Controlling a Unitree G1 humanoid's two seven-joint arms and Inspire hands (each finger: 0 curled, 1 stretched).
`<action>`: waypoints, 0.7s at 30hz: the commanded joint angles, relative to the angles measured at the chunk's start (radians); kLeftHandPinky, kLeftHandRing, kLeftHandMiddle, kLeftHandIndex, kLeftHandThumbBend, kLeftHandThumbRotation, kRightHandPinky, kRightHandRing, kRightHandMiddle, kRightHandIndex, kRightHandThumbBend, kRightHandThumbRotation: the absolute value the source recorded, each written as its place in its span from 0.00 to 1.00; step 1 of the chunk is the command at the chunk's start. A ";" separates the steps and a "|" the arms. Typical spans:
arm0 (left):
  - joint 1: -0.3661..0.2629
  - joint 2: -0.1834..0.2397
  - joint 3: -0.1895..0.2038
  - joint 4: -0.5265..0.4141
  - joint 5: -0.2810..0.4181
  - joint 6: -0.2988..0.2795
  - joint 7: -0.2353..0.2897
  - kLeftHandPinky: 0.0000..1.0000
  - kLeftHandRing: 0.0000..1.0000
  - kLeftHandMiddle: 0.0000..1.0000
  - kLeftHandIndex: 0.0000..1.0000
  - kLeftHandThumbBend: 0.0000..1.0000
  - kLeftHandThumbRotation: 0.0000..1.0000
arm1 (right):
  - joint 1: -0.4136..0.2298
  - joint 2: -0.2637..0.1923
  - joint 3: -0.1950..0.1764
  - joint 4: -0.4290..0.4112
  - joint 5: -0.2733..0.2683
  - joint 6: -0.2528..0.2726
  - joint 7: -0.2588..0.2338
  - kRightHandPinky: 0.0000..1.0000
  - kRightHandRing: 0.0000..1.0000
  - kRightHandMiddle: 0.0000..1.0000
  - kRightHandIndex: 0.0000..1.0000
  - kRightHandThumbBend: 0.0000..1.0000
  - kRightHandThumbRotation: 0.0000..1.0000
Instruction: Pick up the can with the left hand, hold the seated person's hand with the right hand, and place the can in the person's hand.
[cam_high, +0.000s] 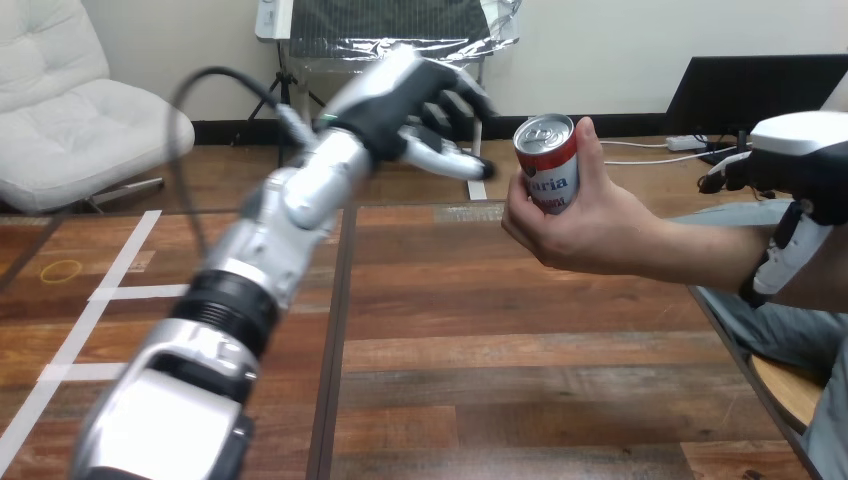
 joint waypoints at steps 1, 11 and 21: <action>-0.050 0.058 0.029 -0.020 -0.013 0.002 0.013 0.51 0.56 0.59 0.61 0.67 0.00 | -0.087 -0.032 -0.038 -0.041 0.011 0.006 0.001 0.77 0.88 0.90 0.89 0.75 0.14; -0.044 0.100 0.042 -0.029 -0.021 -0.009 0.007 0.39 0.50 0.59 0.60 0.67 0.00 | -0.092 -0.043 -0.045 -0.053 0.027 0.003 0.000 0.74 0.87 0.89 0.88 0.75 0.13; -0.036 0.135 0.057 -0.039 -0.027 -0.002 -0.002 0.48 0.54 0.60 0.60 0.68 0.00 | -0.097 -0.051 -0.050 -0.068 0.028 0.006 0.009 0.73 0.87 0.89 0.88 0.75 0.15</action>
